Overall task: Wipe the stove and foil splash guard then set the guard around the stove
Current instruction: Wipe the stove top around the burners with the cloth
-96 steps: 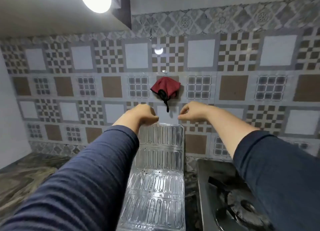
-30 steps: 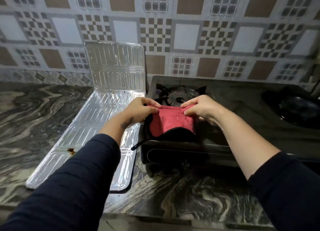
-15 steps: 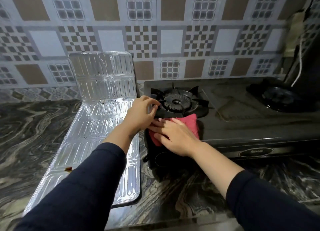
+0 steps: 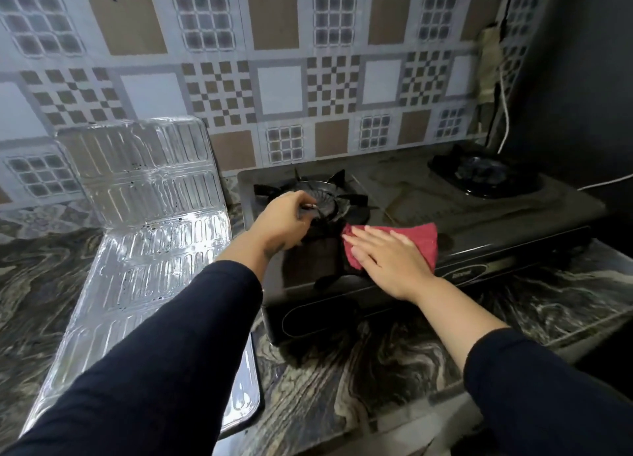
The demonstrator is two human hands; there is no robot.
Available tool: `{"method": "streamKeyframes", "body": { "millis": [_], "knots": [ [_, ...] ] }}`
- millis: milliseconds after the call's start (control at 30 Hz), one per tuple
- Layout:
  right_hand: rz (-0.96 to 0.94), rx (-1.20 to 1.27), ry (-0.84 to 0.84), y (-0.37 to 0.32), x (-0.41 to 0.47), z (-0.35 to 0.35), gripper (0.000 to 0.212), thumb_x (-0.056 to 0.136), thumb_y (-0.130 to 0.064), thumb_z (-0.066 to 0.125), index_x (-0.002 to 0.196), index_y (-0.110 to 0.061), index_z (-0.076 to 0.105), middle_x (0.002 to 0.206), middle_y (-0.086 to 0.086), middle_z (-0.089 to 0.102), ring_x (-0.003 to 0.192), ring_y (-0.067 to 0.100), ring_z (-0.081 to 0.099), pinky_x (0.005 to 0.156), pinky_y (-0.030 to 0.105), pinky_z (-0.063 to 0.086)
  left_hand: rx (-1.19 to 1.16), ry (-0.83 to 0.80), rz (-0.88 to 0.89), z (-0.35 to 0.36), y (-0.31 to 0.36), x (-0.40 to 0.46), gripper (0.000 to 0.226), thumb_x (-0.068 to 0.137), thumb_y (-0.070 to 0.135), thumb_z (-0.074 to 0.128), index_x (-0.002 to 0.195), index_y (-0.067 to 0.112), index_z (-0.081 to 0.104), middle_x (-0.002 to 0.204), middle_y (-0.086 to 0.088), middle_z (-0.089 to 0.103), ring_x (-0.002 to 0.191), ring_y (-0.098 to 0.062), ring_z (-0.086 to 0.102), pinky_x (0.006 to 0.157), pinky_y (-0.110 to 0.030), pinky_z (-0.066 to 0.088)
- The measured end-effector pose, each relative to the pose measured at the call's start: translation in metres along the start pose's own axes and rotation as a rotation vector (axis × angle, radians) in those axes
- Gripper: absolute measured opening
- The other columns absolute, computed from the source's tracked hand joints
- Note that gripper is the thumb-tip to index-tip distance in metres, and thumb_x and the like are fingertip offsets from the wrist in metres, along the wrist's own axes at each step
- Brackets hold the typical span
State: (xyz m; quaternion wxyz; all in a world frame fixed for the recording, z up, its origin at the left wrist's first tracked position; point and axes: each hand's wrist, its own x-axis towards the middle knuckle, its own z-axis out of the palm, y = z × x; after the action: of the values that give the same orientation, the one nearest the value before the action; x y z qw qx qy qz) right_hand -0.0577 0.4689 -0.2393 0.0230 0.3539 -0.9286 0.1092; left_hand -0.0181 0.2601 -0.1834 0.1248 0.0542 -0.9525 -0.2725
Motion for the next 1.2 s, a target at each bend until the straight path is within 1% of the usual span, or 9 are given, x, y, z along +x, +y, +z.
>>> {"method": "streamKeyframes", "body": {
  "millis": [100,200,267,333,467,567,967,1100,1200],
  "knots": [
    [0.042,-0.033,-0.029,0.007,0.003,-0.002,0.047,0.1,-0.045,0.02,0.147,-0.038,0.024,0.157,-0.014,0.02,0.146,0.007,0.014,0.118,0.039,0.009,-0.013,0.0,0.008,-0.001,-0.002,0.003,0.04,0.093,0.018,0.052,0.133,0.013,0.049,0.137,-0.006,0.053,0.126,-0.021,0.049,0.097,-0.026,0.037],
    [-0.015,-0.116,0.019,0.007,0.007,-0.007,0.051,0.097,-0.048,0.025,0.145,-0.033,0.033,0.156,-0.009,0.029,0.144,0.01,0.022,0.118,0.04,0.01,-0.04,-0.011,0.015,0.003,-0.003,0.01,0.041,0.094,0.018,0.051,0.134,0.012,0.046,0.138,-0.006,0.052,0.128,-0.021,0.048,0.098,-0.024,0.035],
    [-0.087,-0.167,0.032,0.011,0.008,-0.012,0.063,0.089,-0.056,0.017,0.144,-0.032,0.035,0.155,-0.009,0.031,0.144,0.008,0.022,0.118,0.038,0.007,-0.032,-0.006,0.035,0.008,0.001,0.017,0.041,0.094,0.02,0.05,0.134,0.012,0.045,0.137,-0.006,0.053,0.127,-0.021,0.049,0.099,-0.026,0.036],
    [-0.127,-0.128,-0.026,0.017,0.009,-0.011,0.072,0.083,-0.059,0.005,0.147,-0.034,0.026,0.157,-0.012,0.02,0.146,0.005,0.013,0.118,0.038,0.002,-0.036,0.003,0.056,0.013,0.008,0.026,0.041,0.094,0.022,0.05,0.134,0.014,0.045,0.136,-0.006,0.053,0.126,-0.022,0.05,0.101,-0.031,0.039],
    [-0.112,-0.076,-0.043,0.034,0.015,-0.005,0.063,0.09,-0.056,0.009,0.149,-0.034,0.017,0.159,-0.013,0.011,0.147,0.007,0.007,0.118,0.039,0.003,-0.002,0.006,0.078,0.027,0.024,0.042,0.041,0.093,0.024,0.049,0.134,0.016,0.046,0.136,-0.005,0.054,0.125,-0.024,0.05,0.104,-0.043,0.041],
    [-0.026,-0.092,-0.065,0.065,0.02,-0.01,0.054,0.098,-0.049,0.019,0.15,-0.033,0.015,0.16,-0.012,0.009,0.147,0.007,0.004,0.119,0.04,0.003,0.023,-0.025,0.073,0.04,0.036,0.05,0.041,0.093,0.024,0.049,0.133,0.016,0.047,0.137,-0.004,0.053,0.126,-0.023,0.049,0.103,-0.042,0.042],
    [0.136,-0.021,-0.132,0.12,0.11,-0.02,0.055,0.098,-0.052,0.017,0.15,-0.036,0.009,0.161,-0.013,0.0,0.148,0.01,-0.001,0.119,0.045,0.002,0.154,-0.004,-0.004,0.075,0.065,0.089,0.04,0.093,0.024,0.049,0.132,0.016,0.048,0.134,-0.006,0.053,0.126,-0.026,0.046,0.102,-0.046,0.042],
    [0.104,-0.011,-0.098,0.133,0.094,-0.017,0.056,0.098,-0.054,0.016,0.15,-0.035,0.012,0.161,-0.013,0.003,0.148,0.01,0.0,0.119,0.047,0.002,0.162,-0.014,-0.03,0.092,0.088,0.096,0.04,0.092,0.024,0.05,0.131,0.016,0.049,0.136,-0.007,0.051,0.127,-0.027,0.046,0.103,-0.046,0.041],
    [0.18,-0.008,-0.076,0.163,0.074,-0.025,0.057,0.097,-0.054,0.017,0.15,-0.035,0.012,0.16,-0.013,0.002,0.148,0.009,-0.001,0.119,0.046,0.001,0.163,-0.04,-0.031,0.105,0.112,0.101,0.042,0.092,0.025,0.049,0.133,0.015,0.047,0.139,-0.007,0.049,0.13,-0.027,0.043,0.104,-0.046,0.039]
  ]
}}
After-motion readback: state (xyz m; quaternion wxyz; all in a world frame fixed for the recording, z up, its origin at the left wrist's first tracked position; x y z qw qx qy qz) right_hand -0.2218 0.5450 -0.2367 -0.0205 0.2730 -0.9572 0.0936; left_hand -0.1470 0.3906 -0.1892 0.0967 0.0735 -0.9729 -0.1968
